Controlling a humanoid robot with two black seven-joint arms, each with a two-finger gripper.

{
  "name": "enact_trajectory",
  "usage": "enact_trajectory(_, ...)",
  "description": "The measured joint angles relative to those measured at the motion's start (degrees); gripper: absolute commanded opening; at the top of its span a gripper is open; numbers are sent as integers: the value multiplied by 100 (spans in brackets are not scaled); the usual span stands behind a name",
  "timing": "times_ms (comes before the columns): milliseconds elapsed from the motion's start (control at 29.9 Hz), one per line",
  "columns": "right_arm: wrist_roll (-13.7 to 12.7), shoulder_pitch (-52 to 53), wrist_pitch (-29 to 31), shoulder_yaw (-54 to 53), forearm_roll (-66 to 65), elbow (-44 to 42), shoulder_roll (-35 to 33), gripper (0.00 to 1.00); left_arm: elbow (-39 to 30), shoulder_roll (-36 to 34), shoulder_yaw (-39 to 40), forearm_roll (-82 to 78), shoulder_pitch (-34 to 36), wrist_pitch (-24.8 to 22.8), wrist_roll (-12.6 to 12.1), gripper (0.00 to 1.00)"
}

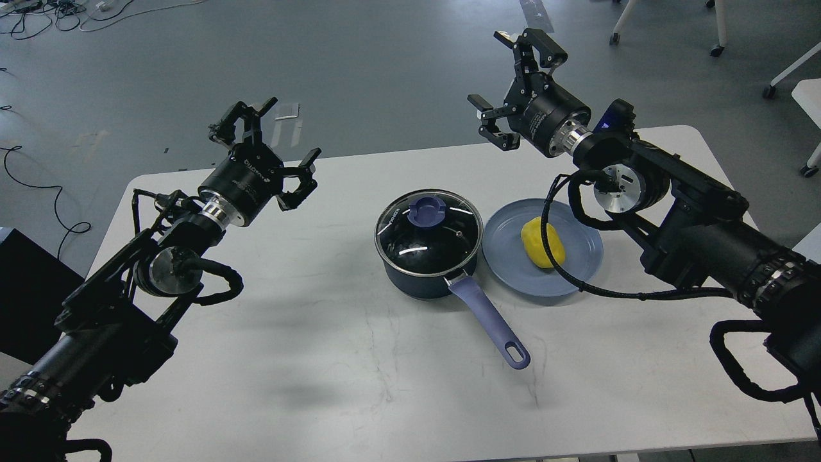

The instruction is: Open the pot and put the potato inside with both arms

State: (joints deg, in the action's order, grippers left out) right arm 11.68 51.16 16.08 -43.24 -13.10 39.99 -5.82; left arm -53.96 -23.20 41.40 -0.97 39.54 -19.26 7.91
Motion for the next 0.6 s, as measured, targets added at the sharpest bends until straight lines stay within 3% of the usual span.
enact_trajectory(602,0,-25,-17,0,0,0,1,100,-7,45,26,9,-8,5,51,98)
